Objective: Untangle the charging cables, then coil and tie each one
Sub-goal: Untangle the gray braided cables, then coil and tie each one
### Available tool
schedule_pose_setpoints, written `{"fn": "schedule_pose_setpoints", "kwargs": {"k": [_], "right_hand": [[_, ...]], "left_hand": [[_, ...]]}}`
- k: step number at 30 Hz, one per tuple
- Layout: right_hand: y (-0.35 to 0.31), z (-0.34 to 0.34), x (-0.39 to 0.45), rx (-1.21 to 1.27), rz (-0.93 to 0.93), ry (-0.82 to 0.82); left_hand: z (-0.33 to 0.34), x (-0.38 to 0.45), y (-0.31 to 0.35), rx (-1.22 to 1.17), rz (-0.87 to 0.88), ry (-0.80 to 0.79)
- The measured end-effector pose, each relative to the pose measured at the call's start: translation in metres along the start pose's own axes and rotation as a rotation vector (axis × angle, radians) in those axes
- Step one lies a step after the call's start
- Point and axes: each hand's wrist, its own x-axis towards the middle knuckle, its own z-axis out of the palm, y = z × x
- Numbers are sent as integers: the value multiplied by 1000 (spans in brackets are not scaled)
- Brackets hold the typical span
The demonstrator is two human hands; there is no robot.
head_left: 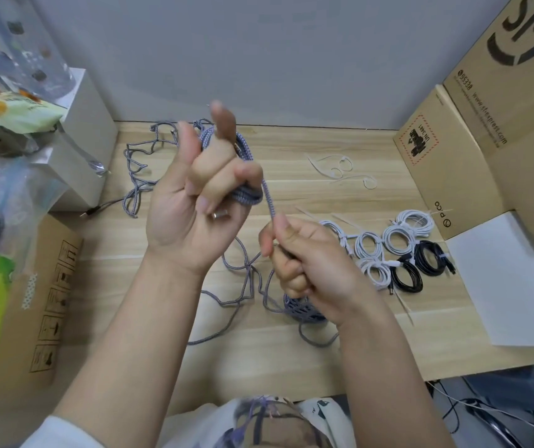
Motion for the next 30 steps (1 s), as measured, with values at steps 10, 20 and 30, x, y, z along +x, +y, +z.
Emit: {"fn": "schedule_pose_setpoints", "kwargs": {"k": [10,20,30], "right_hand": [[-2,17,-6,-469,62,64],[-9,15,-14,-490,-138,154],[-31,12,-28,-235,-263,100]], "left_hand": [[-23,7,-23,978,132,315],[-23,-3,-6,1384,-253,247],[-24,-13,-3,1175,-665,-98]]}}
